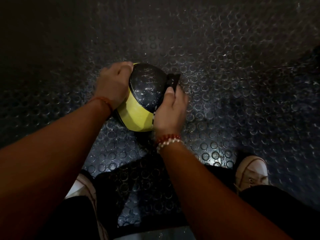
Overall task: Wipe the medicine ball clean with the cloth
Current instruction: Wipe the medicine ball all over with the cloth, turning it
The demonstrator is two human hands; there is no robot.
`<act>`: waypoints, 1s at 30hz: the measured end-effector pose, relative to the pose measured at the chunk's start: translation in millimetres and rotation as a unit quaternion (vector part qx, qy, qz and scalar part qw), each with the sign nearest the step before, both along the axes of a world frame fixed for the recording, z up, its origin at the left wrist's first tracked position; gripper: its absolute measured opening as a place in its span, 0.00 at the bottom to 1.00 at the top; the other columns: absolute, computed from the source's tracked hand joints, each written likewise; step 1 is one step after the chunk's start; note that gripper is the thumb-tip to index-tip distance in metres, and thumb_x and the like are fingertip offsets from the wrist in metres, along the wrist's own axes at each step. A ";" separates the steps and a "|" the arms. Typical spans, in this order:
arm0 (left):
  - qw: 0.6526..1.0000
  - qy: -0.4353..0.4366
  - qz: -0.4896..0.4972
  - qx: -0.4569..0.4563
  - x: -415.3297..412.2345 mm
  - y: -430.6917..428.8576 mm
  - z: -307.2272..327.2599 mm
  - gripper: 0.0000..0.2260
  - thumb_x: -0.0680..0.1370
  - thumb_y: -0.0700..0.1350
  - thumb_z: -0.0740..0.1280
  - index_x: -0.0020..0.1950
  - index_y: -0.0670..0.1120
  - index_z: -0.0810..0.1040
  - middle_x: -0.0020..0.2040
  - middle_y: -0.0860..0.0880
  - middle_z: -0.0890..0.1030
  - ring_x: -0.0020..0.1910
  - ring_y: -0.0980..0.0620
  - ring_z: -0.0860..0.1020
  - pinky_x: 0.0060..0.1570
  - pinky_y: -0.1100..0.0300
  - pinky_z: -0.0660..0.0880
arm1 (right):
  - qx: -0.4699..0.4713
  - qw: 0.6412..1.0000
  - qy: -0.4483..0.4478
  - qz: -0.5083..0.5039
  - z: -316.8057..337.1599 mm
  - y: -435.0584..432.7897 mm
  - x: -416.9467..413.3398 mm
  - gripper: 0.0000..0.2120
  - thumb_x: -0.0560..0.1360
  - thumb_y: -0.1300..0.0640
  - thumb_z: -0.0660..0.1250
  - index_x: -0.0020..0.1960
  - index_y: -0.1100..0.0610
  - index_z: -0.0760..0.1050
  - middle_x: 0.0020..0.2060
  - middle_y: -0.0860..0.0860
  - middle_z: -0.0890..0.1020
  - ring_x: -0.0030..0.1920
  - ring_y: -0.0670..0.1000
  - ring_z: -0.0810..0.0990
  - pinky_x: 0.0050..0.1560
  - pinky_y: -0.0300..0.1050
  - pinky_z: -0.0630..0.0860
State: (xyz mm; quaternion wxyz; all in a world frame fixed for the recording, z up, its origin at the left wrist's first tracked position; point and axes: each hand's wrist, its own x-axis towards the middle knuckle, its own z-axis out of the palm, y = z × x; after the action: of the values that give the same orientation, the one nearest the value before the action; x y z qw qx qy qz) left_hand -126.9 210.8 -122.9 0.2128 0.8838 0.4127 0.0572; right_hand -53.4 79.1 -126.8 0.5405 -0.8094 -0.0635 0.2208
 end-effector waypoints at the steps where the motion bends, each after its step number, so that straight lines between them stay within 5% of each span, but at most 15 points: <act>1: 1.000 0.001 -0.012 -0.001 -1.2 -0.9 1.4 0.28 0.79 0.49 0.47 0.70 0.37 0.74 0.68 0.37 0.75 0.67 0.35 0.72 0.66 0.51 0.66 | 0.007 0.999 -0.031 0.015 3.2 -2.9 -7.7 0.22 0.78 0.47 0.52 0.68 0.52 0.70 0.67 0.51 0.70 0.65 0.51 0.70 0.65 0.49 0.68; 5: 0.997 -0.010 -0.020 -0.078 -9.1 -1.7 1.4 0.17 0.80 0.36 0.57 0.65 0.29 0.74 0.63 0.28 0.76 0.60 0.28 0.76 0.61 0.39 0.70 | -0.013 0.993 -0.077 0.086 4.6 1.9 10.2 0.20 0.79 0.49 0.53 0.68 0.51 0.71 0.65 0.50 0.72 0.64 0.50 0.71 0.65 0.49 0.69; 8: 0.992 -0.011 -0.048 -0.116 -14.4 0.5 -4.1 0.19 0.80 0.38 0.55 0.64 0.27 0.74 0.61 0.26 0.77 0.56 0.24 0.77 0.57 0.35 0.72 | -0.034 0.987 -0.045 0.151 2.6 17.0 41.9 0.16 0.80 0.50 0.55 0.60 0.52 0.77 0.56 0.51 0.78 0.56 0.51 0.76 0.59 0.47 0.71; 10: 0.995 -0.026 -0.024 -0.088 -13.0 -2.2 -2.4 0.27 0.81 0.51 0.50 0.70 0.36 0.73 0.67 0.33 0.75 0.65 0.31 0.74 0.66 0.49 0.67 | -0.031 0.984 0.022 0.172 -3.4 25.4 57.7 0.14 0.79 0.51 0.56 0.53 0.53 0.79 0.50 0.51 0.81 0.51 0.52 0.78 0.56 0.48 0.74; 12: 0.990 -0.061 0.025 -0.125 -13.6 -0.2 -2.6 0.32 0.77 0.63 0.48 0.73 0.48 0.72 0.71 0.44 0.74 0.69 0.47 0.71 0.63 0.71 0.60 | -0.029 0.981 0.114 0.152 -9.0 28.2 67.5 0.13 0.79 0.53 0.58 0.52 0.56 0.79 0.50 0.52 0.81 0.52 0.52 0.78 0.58 0.47 0.73; 15: 0.986 -0.081 0.023 -0.147 -8.6 0.0 -1.6 0.31 0.76 0.64 0.51 0.73 0.51 0.73 0.70 0.47 0.74 0.64 0.56 0.69 0.60 0.74 0.59 | -0.036 0.978 0.192 0.079 -14.1 19.2 69.4 0.12 0.79 0.53 0.59 0.49 0.58 0.78 0.52 0.54 0.80 0.55 0.54 0.78 0.62 0.50 0.72; 17: 0.984 -0.082 0.018 -0.156 -3.3 1.6 0.5 0.25 0.80 0.60 0.55 0.72 0.50 0.74 0.69 0.48 0.75 0.66 0.53 0.69 0.62 0.71 0.61 | -0.030 0.983 0.177 0.035 -13.3 12.1 54.2 0.12 0.80 0.51 0.57 0.49 0.57 0.76 0.52 0.53 0.79 0.53 0.53 0.76 0.58 0.46 0.71; 21: 0.987 -0.101 -0.024 -0.126 1.6 3.7 2.6 0.26 0.78 0.60 0.53 0.68 0.47 0.77 0.63 0.54 0.77 0.67 0.43 0.73 0.70 0.48 0.66 | -0.005 0.998 0.055 -0.022 -3.7 -4.1 4.9 0.22 0.78 0.45 0.53 0.65 0.54 0.72 0.62 0.52 0.74 0.60 0.52 0.74 0.62 0.49 0.71; 26: 0.962 -0.133 0.025 -0.238 -6.3 8.3 0.8 0.25 0.78 0.59 0.57 0.70 0.48 0.75 0.69 0.44 0.76 0.69 0.46 0.73 0.73 0.47 0.65 | -0.026 0.994 -0.059 0.087 12.1 -2.5 10.1 0.17 0.80 0.51 0.55 0.65 0.53 0.73 0.62 0.50 0.72 0.60 0.49 0.73 0.60 0.45 0.69; 30: 0.970 -0.103 0.008 -0.221 -11.1 4.6 0.1 0.29 0.74 0.65 0.55 0.71 0.54 0.74 0.70 0.44 0.74 0.65 0.53 0.70 0.72 0.57 0.63 | -0.071 0.979 0.003 0.193 6.2 21.9 51.8 0.15 0.79 0.50 0.57 0.54 0.55 0.78 0.53 0.53 0.80 0.53 0.53 0.77 0.58 0.50 0.73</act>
State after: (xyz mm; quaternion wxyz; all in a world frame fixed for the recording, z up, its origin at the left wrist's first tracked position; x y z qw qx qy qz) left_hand -138.0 215.4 -122.8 0.4442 0.8006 0.3980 0.0573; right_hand -1.6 101.0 -120.6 0.4286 -0.8177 -0.2013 0.3274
